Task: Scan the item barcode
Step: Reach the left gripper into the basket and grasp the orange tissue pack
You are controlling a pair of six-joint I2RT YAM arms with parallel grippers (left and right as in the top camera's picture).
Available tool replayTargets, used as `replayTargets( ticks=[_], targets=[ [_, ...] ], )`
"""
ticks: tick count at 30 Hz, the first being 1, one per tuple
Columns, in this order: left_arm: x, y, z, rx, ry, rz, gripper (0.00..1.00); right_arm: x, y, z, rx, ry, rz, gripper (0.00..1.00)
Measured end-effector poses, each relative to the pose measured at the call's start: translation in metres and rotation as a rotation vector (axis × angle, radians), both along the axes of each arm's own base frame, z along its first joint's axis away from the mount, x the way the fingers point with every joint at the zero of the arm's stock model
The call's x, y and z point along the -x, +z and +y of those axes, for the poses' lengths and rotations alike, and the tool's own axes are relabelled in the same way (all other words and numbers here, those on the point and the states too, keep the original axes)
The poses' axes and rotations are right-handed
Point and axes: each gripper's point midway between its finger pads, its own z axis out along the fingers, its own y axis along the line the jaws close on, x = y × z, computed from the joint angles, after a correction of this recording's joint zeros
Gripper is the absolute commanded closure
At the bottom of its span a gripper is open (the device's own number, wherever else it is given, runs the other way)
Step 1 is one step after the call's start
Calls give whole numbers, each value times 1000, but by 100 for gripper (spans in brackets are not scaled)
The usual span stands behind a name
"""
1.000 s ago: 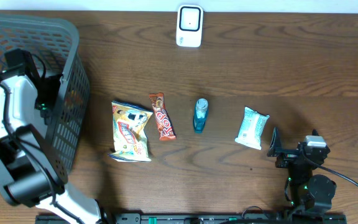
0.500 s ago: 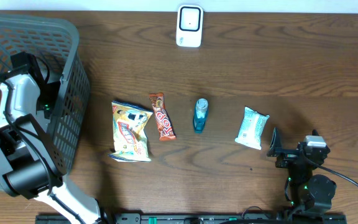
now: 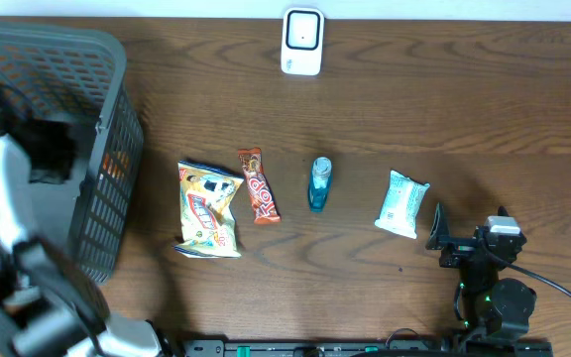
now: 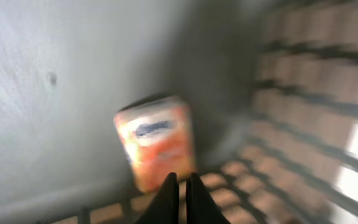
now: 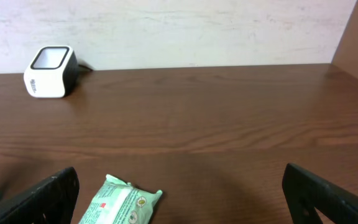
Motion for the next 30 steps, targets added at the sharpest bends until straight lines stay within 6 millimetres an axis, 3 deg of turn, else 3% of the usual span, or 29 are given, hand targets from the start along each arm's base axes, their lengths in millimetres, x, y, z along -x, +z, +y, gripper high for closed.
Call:
replayTargets(
  ticks=[3,4,5,6,8,10,14,20,25,30],
  targets=[
    [6,68,9,-131,-7,-173,92,0,0,0,0,0,0,1],
    [9,88,8,-170,-15,-220,71,0,0,0,0,0,0,1],
    [12,107,6,-209,-26,-264,33,0,0,0,0,0,0,1],
    [16,122,3,-242,-33,-298,2,0,0,0,0,0,0,1],
    [22,144,-3,-293,-39,-339,0,0,0,0,0,0,0,1],
    [25,148,-6,-314,-43,-339,1,0,0,0,0,0,0,1],
    [15,116,-8,-273,-68,-249,2,0,0,0,0,0,0,1],
    [-13,17,-17,-90,-135,-47,2,0,0,0,0,0,-1,1],
    [-22,-53,-36,84,-169,77,2,0,0,0,0,0,0,1],
    [-25,-92,-45,172,-154,136,2,0,0,0,0,0,0,1]
  ],
)
